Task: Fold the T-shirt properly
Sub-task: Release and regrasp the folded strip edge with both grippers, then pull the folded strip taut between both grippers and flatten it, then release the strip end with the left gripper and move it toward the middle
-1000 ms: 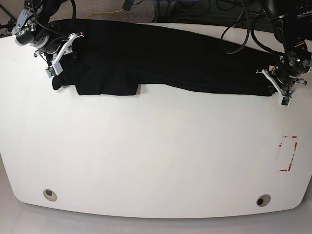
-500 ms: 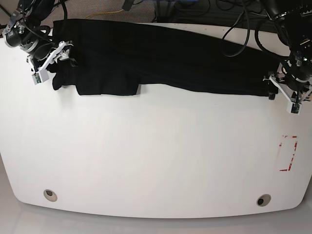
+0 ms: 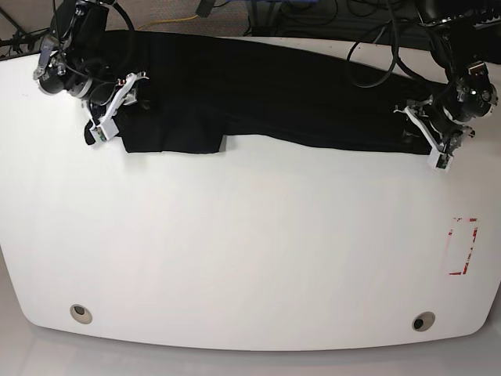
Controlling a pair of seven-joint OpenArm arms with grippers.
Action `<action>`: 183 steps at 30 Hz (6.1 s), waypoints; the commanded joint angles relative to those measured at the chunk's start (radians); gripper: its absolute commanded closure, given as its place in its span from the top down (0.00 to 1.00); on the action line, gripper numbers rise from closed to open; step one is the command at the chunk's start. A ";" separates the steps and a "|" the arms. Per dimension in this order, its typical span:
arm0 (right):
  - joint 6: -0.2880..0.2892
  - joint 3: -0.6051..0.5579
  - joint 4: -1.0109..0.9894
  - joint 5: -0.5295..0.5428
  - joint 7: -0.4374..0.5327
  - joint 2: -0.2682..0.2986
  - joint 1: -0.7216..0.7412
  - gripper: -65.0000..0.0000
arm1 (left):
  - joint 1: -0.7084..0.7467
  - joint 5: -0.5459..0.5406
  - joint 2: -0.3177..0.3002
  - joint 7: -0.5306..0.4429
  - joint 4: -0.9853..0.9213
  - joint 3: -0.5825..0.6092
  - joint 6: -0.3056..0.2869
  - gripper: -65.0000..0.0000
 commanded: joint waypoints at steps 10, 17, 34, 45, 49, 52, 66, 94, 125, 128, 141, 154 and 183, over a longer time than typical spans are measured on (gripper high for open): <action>0.001 -0.161 -0.326 -0.297 0.132 0.082 0.237 0.33 | 0.009 0.022 -0.023 -0.074 -0.186 -0.034 0.001 0.43; 0.001 -0.184 -0.333 -0.302 0.102 0.114 0.415 0.47 | -0.025 0.022 -0.019 -0.076 -0.191 -0.030 0.004 0.43; 0.001 -0.313 -0.590 -0.311 0.196 0.161 0.712 0.66 | -0.028 0.020 -0.019 -0.076 -0.201 -0.030 0.004 0.43; 0.001 -0.378 -0.829 -0.310 0.290 0.167 0.783 0.66 | -0.028 0.020 -0.019 -0.076 -0.201 -0.030 0.002 0.43; 0.001 -0.378 -0.827 -0.310 0.290 0.149 0.780 0.45 | -0.028 0.020 -0.019 -0.076 -0.201 -0.030 0.002 0.43; 0.001 -0.376 -0.826 -0.310 0.290 0.144 0.780 0.14 | -0.028 0.019 -0.019 -0.076 -0.203 -0.030 0.002 0.42; 0.001 -0.309 -0.412 -0.299 0.171 0.134 0.642 0.00 | -0.028 0.022 -0.019 -0.077 -0.203 -0.030 0.002 0.42; 0.001 0.064 0.144 -0.007 -0.042 0.085 0.065 0.00 | -0.068 0.024 -0.022 -0.079 -0.309 0.003 0.004 0.42; 0.001 0.109 -0.040 0.175 -0.034 0.058 0.117 0.66 | -0.138 -0.217 -0.020 0.044 -0.200 -0.148 -0.054 0.67; 0.001 0.061 -0.137 0.128 -0.033 0.051 0.180 0.64 | -0.169 -0.245 -0.020 0.087 -0.197 -0.209 -0.056 0.71; 0.001 -0.051 -0.232 -0.072 0.038 0.049 0.234 0.64 | -0.200 -0.259 -0.046 0.150 -0.293 -0.278 -0.064 0.72; 0.001 -0.051 -0.232 -0.073 0.038 0.046 0.234 0.64 | -0.200 -0.259 -0.046 0.144 -0.474 -0.142 -0.064 0.70; 0.001 -0.134 -0.341 -0.080 0.133 0.054 0.240 0.15 | -0.099 -0.500 0.113 0.404 0.118 -0.192 -0.119 0.00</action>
